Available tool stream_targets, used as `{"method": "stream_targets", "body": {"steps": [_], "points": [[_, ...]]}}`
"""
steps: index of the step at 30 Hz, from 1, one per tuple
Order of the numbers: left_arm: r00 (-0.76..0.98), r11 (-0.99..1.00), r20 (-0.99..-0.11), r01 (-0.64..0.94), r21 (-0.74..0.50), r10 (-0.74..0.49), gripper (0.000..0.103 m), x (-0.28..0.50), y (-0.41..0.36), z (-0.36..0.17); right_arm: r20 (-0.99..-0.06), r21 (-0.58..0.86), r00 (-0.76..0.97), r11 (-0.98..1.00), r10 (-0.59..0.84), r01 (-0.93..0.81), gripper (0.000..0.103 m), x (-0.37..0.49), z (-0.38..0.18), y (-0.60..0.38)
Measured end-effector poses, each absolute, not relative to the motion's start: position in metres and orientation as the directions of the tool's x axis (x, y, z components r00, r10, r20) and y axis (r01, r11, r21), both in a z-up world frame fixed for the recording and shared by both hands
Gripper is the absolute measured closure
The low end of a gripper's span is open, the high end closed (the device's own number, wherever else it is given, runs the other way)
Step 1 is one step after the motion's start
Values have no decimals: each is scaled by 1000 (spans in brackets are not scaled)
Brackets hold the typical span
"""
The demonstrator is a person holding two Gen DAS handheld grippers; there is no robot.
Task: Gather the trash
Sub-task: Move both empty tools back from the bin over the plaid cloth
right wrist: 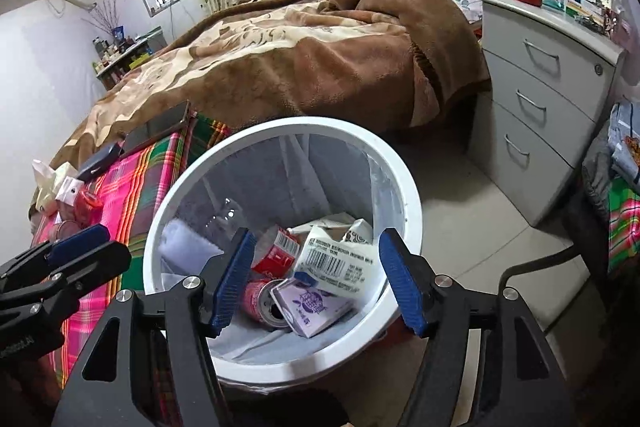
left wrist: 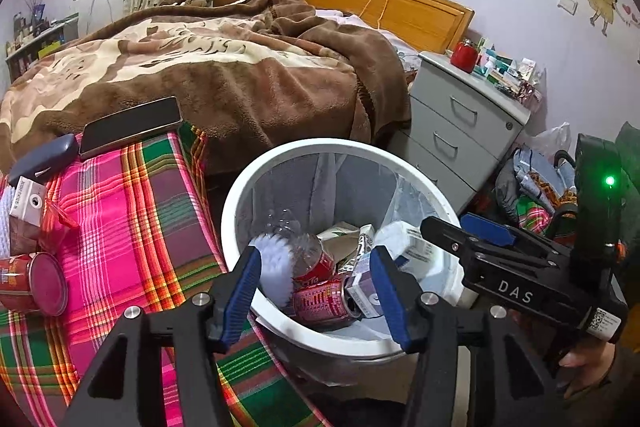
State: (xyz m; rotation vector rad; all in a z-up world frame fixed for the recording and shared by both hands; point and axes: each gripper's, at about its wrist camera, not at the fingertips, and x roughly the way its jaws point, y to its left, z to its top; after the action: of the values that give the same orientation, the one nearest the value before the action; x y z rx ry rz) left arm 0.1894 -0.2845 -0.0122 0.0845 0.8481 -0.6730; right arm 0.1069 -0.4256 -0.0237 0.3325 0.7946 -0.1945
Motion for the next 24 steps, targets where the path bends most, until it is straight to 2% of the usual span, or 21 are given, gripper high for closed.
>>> {"method": "stream_targets", "body": {"steps": [24], "points": [[571, 848, -676, 506, -157, -466, 47, 165, -218, 13, -661, 219, 749, 946, -35, 238, 36, 102, -5, -393]]}}
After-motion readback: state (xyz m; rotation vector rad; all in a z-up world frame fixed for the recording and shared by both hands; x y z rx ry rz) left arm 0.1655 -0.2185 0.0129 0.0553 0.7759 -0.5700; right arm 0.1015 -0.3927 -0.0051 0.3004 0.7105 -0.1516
